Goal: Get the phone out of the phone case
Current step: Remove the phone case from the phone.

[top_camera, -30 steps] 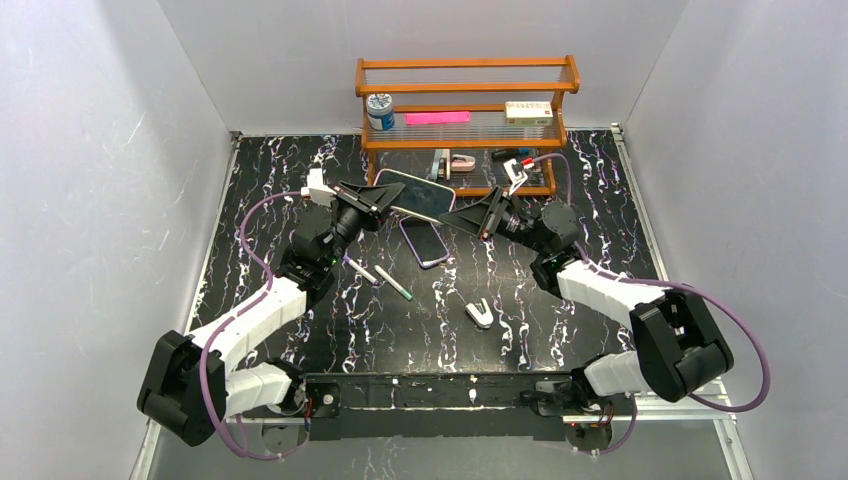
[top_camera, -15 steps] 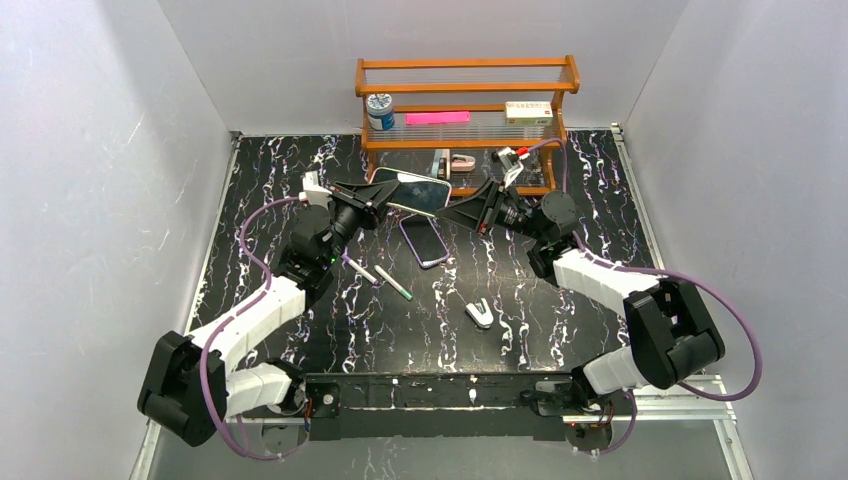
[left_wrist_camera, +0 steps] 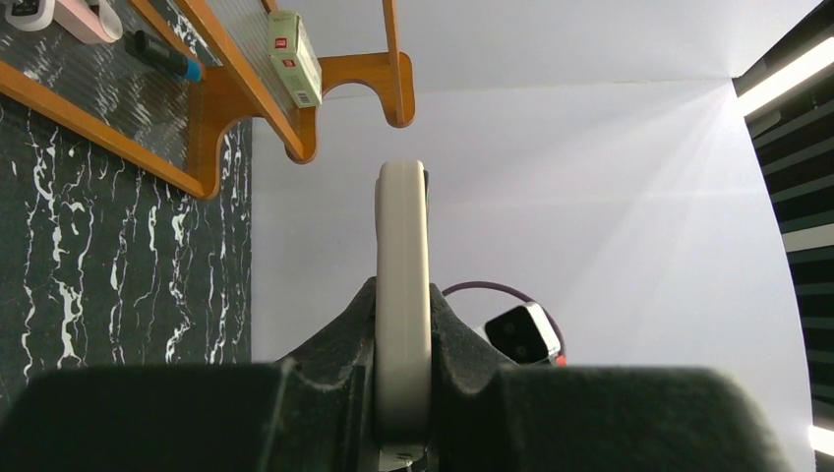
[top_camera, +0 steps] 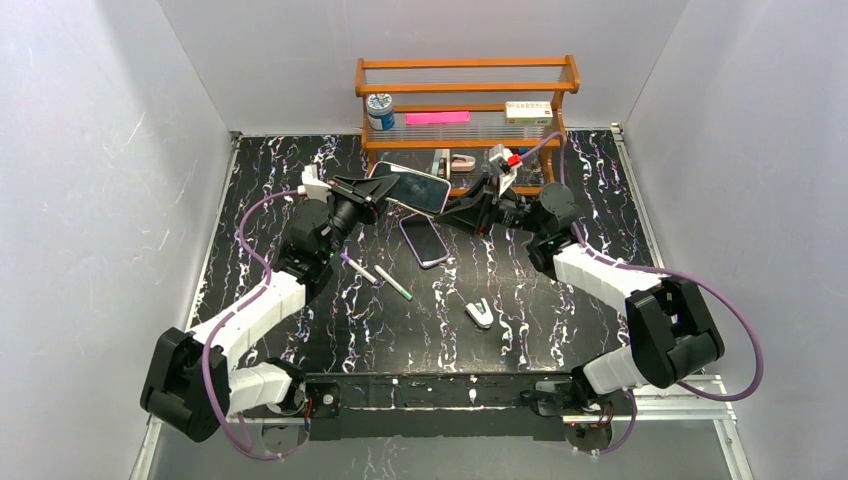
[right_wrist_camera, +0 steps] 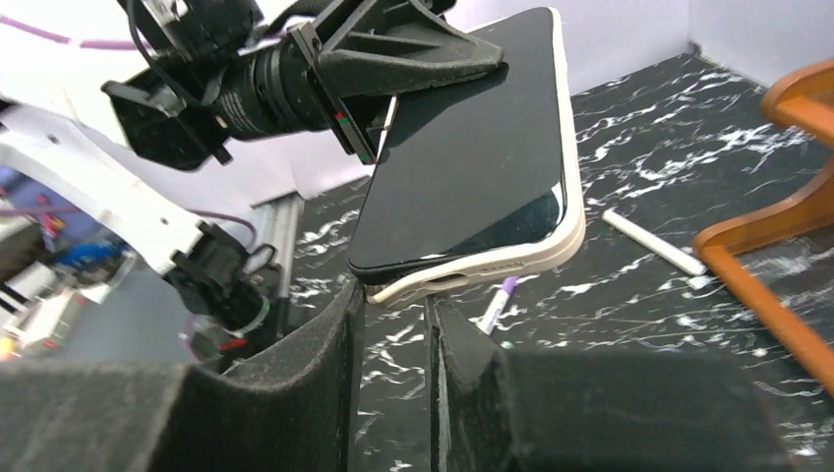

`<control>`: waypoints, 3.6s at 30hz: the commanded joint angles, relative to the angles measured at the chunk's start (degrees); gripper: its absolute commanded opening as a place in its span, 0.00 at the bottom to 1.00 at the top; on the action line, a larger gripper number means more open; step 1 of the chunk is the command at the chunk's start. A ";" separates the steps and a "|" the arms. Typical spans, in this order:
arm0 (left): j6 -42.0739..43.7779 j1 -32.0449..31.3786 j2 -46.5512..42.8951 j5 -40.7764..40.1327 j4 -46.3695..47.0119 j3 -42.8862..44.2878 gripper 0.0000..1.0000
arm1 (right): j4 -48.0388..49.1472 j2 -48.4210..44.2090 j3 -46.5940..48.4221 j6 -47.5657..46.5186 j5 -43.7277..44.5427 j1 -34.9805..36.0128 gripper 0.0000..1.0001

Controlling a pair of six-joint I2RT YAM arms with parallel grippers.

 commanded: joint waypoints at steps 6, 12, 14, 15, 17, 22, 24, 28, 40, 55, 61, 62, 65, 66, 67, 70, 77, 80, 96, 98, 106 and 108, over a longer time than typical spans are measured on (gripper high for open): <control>2.53 -1.96 1.24 11.41 3.17 4.94 0.00 | -8.12 -2.15 5.52 -24.38 5.67 3.45 0.01; 7.37 0.75 -0.53 13.13 2.84 4.41 0.00 | -2.94 -3.40 0.16 -17.99 7.58 2.98 0.04; 9.19 2.63 -0.96 14.74 1.91 4.25 0.00 | -1.19 -4.34 -2.06 -15.04 7.11 2.60 0.17; 9.93 3.48 -1.22 15.26 1.51 4.41 0.00 | -0.88 -5.08 -3.03 -14.01 7.00 2.38 0.20; 13.28 4.77 -1.82 16.52 -0.93 4.87 0.00 | -1.48 -6.86 -4.70 -13.15 6.99 2.03 0.33; 22.94 6.22 -2.96 19.85 -7.85 8.00 0.00 | -10.25 -12.82 -5.72 -15.27 7.15 1.32 0.52; 27.97 6.99 -2.97 22.11 -11.53 9.95 0.00 | -15.60 -14.89 -5.46 -18.43 5.66 0.82 0.55; 38.22 7.42 -2.35 28.46 -17.39 14.17 0.00 | -26.04 -17.98 -3.71 -26.53 2.13 0.21 0.58; 50.29 7.44 0.19 46.65 -20.03 19.73 0.00 | -47.14 -15.47 5.93 -46.02 -8.29 0.52 0.59; 51.04 6.98 0.09 53.30 -17.63 20.79 0.00 | -52.64 -8.13 12.59 -52.12 -15.75 3.22 0.54; 51.27 6.87 0.23 54.34 -17.66 21.08 0.00 | -55.39 -6.22 14.94 -53.71 -18.41 3.70 0.50; 51.26 6.84 0.31 54.55 -17.63 21.16 0.00 | -55.97 -5.95 15.24 -54.17 -19.08 3.72 0.49; 51.28 6.74 0.50 55.52 -17.57 21.39 0.00 | -59.29 -5.10 16.51 -56.68 -20.20 3.84 0.44; 51.28 6.67 0.58 55.83 -17.60 21.55 0.00 | -60.58 -4.81 16.87 -57.51 -20.56 3.89 0.43; 51.19 6.61 0.62 56.08 -17.62 21.63 0.00 | -61.41 -4.59 17.16 -58.14 -20.56 3.83 0.40; 50.78 6.49 0.87 56.80 -17.66 21.85 0.00 | -63.49 -3.97 18.23 -60.34 -21.01 4.04 0.34; 51.15 6.13 0.73 57.73 -18.22 21.65 0.00 | -64.46 -2.47 20.49 -60.76 -22.43 4.31 0.34; 54.20 6.13 0.63 57.15 -21.36 22.37 0.00 | -64.85 -2.19 21.07 -60.76 -23.18 4.34 0.39; 56.41 6.04 0.13 57.12 -24.34 22.66 0.00 | -66.74 -1.18 21.79 -61.06 -23.84 4.41 0.30; 55.19 5.95 0.08 57.27 -23.13 22.50 0.00 | -68.79 -0.68 22.39 -63.64 -23.70 4.56 0.26; 48.62 5.28 1.86 61.69 -17.21 22.32 0.00 | -76.54 0.65 24.55 -75.83 -18.25 7.13 0.04; 47.90 4.95 2.03 62.99 -16.85 22.53 0.00 | -76.76 0.80 24.92 -77.86 -15.78 7.97 0.01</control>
